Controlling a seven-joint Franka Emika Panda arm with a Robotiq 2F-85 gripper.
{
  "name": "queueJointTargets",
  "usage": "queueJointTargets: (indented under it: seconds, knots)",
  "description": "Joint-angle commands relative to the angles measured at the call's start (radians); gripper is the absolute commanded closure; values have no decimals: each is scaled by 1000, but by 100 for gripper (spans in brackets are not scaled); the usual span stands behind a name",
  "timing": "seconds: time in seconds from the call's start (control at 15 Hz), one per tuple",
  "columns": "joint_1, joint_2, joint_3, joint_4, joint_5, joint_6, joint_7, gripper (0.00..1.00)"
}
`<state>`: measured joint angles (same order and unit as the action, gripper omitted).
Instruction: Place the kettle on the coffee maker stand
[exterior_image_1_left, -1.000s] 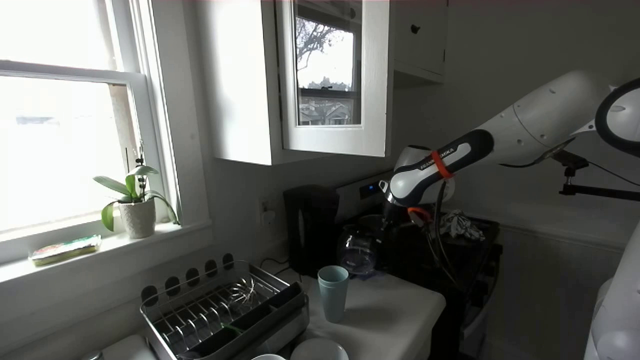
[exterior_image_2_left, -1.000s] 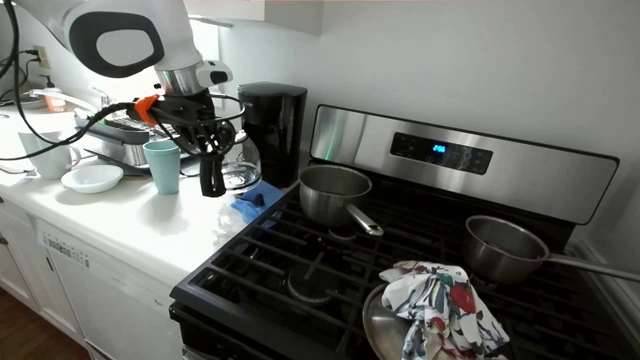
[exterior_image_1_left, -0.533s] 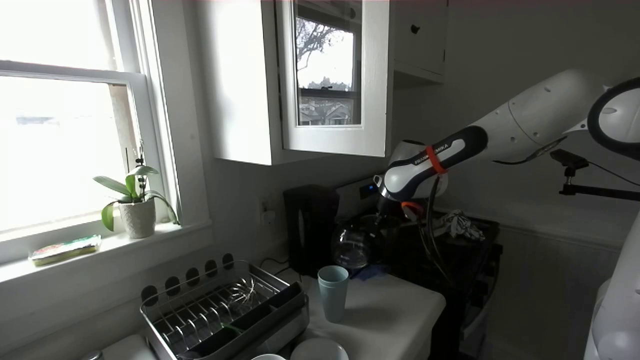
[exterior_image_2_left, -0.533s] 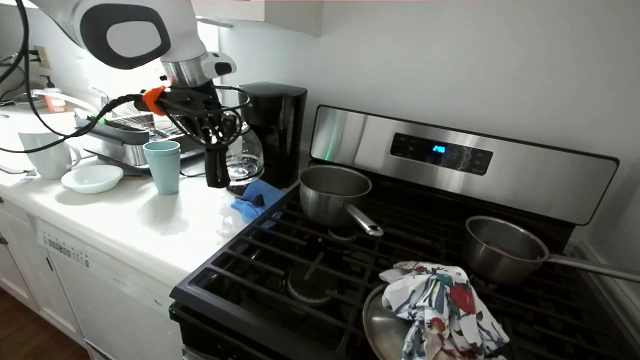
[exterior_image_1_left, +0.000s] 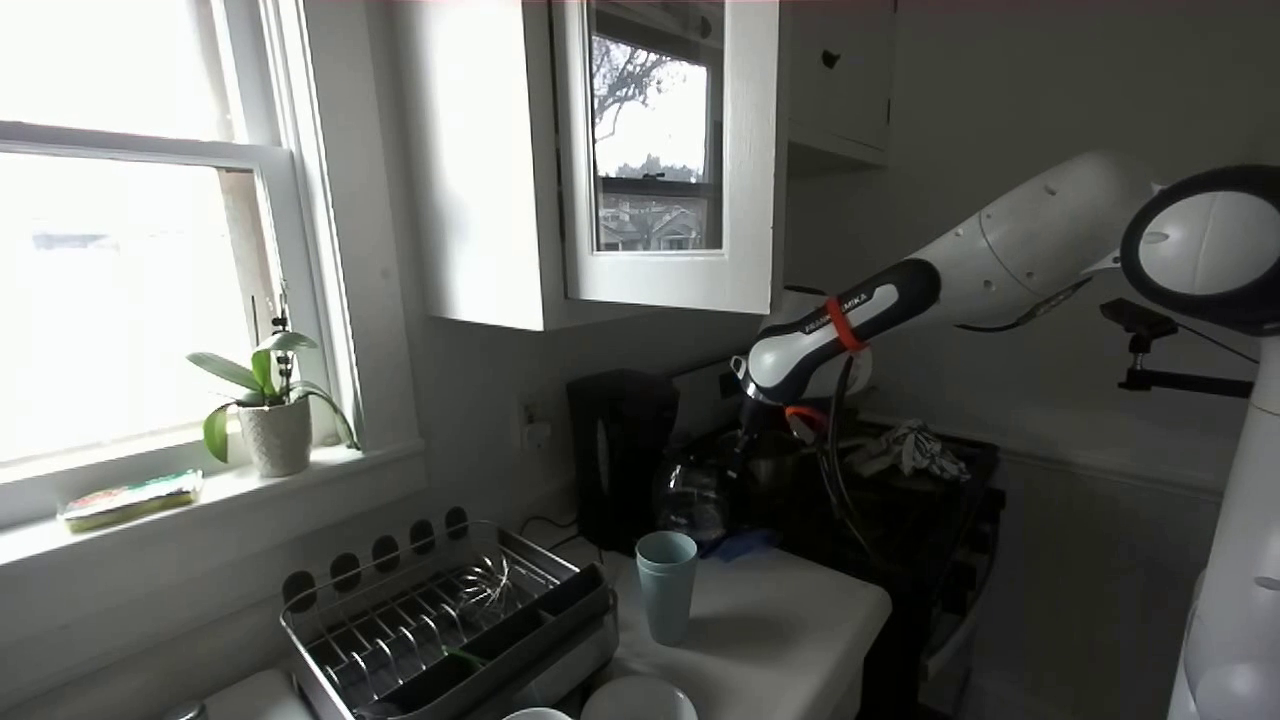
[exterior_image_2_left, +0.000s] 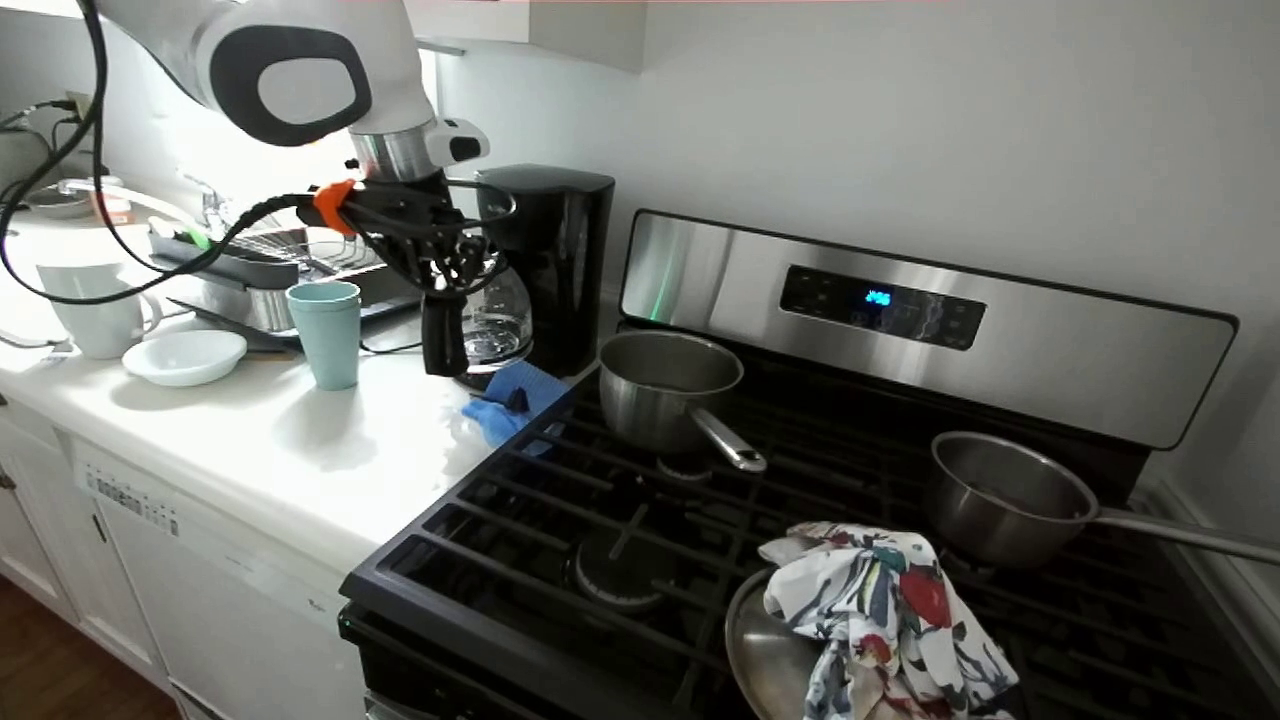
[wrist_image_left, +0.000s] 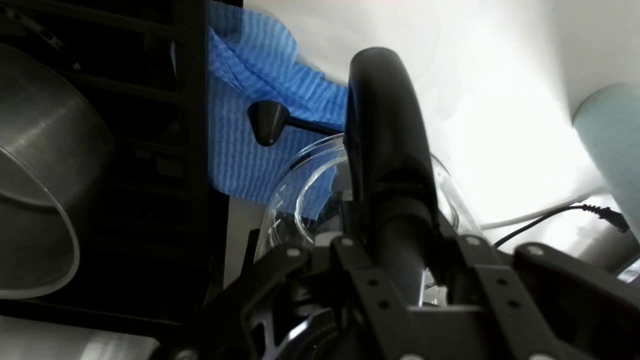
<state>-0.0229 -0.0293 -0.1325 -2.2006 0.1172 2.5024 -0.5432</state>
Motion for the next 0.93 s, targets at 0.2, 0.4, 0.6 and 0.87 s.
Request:
queueJointTargets:
  seconds: [0.2, 0.4, 0.6, 0.87]
  knots:
    - [-22, 73, 29, 107, 35, -38, -9, 92]
    - [-30, 102, 40, 144, 40, -54, -7, 92]
    - [-41, 134, 49, 187, 43, -69, 0, 92]
    - [-50, 173, 62, 241, 43, -82, 19, 92]
